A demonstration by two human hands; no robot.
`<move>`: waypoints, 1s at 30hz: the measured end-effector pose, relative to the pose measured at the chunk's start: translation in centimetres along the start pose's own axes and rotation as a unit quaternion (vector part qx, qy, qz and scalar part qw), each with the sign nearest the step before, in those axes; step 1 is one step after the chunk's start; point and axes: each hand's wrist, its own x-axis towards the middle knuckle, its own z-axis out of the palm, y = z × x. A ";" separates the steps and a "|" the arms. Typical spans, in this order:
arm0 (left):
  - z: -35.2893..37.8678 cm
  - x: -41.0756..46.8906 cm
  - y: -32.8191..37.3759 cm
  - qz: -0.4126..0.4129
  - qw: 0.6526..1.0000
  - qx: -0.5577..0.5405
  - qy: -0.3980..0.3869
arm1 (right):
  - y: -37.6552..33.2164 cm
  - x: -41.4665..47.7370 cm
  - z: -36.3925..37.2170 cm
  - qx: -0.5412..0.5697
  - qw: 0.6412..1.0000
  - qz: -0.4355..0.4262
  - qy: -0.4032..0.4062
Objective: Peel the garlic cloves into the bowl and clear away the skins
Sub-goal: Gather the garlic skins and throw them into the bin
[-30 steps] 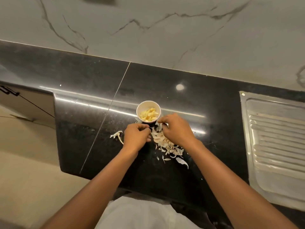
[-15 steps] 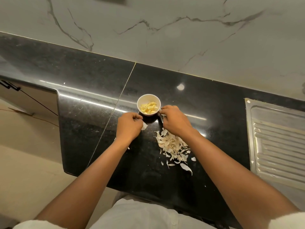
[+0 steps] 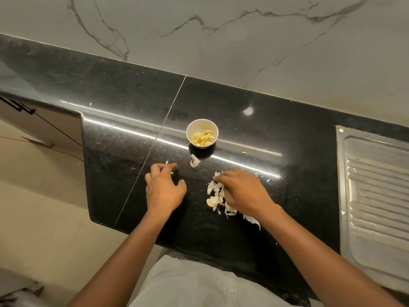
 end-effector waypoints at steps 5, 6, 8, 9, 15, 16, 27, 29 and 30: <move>0.9 0.0 0.5 0.007 0.999 -0.048 -0.019 | -1.1 2.8 -1.6 0.054 0.995 0.019 0.079; 1.1 -0.1 0.8 0.017 0.998 -0.054 -0.023 | -1.7 3.7 -1.8 0.057 0.996 0.012 0.074; 1.4 -0.8 1.4 0.047 0.995 -0.080 -0.042 | -2.7 5.6 -1.6 0.052 0.998 -0.009 0.044; 1.5 -1.2 1.7 0.067 0.992 -0.097 -0.055 | -3.1 6.4 -1.3 0.041 0.999 -0.018 0.025; 1.3 -1.8 1.4 0.095 0.985 -0.136 -0.050 | -3.0 7.1 0.7 -0.014 0.996 -0.070 -0.060; 1.0 -1.6 1.1 0.081 0.986 -0.142 -0.027 | -2.5 6.4 0.8 -0.019 0.995 -0.078 -0.064; 2.3 1.9 -1.9 0.105 0.993 0.030 -0.035 | 2.9 -0.9 -2.7 0.062 0.997 0.046 0.025; 3.2 0.8 -1.6 0.132 0.990 0.019 -0.050 | 4.0 -0.2 -2.7 0.085 0.988 0.115 0.061; 3.7 0.0 -1.2 0.149 0.987 0.016 -0.059 | 4.5 0.3 -2.5 0.090 0.983 0.139 0.075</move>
